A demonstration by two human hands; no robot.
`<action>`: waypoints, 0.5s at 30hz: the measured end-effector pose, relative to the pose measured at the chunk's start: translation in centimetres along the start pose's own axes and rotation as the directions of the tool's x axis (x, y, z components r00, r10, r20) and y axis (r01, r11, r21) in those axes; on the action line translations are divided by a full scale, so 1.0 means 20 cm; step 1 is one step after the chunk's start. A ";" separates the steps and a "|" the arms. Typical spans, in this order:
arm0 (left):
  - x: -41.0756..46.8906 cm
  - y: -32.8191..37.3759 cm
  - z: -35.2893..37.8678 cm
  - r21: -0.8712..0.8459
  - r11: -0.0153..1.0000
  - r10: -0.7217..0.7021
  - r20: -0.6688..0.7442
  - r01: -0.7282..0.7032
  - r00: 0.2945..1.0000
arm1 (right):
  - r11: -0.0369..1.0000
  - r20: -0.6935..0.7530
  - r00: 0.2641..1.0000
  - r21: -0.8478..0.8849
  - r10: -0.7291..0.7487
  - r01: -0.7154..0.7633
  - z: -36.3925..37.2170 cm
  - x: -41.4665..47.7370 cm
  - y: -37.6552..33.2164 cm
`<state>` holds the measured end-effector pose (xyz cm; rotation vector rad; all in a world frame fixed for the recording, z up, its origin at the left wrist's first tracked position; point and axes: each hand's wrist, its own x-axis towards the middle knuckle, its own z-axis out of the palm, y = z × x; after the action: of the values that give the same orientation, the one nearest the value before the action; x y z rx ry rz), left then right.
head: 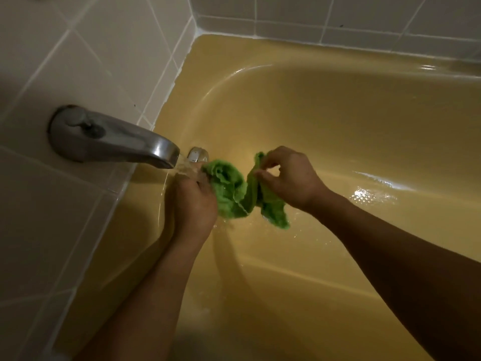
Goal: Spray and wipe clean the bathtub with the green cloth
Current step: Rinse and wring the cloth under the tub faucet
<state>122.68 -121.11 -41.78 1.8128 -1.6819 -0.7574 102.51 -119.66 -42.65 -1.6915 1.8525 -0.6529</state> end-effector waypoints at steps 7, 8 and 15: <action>0.03 0.02 -0.07 -0.124 0.991 -0.029 0.133 0.046 0.991 | 0.728 0.380 0.924 0.643 -0.035 -0.237 0.19 -0.02 -0.20; 0.04 0.01 -0.08 -0.121 0.991 -0.040 0.125 0.055 0.991 | 0.643 0.372 0.928 0.715 -0.016 -0.275 0.21 -0.02 -0.22; 0.03 0.03 -0.13 -0.025 0.999 0.043 0.162 -0.039 0.986 | 0.357 0.405 0.890 0.815 0.211 -0.456 0.25 0.00 -0.29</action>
<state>124.17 -121.72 -39.63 1.7365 -1.8004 -0.9237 110.22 -120.24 -42.41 -0.5750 1.1879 -0.9715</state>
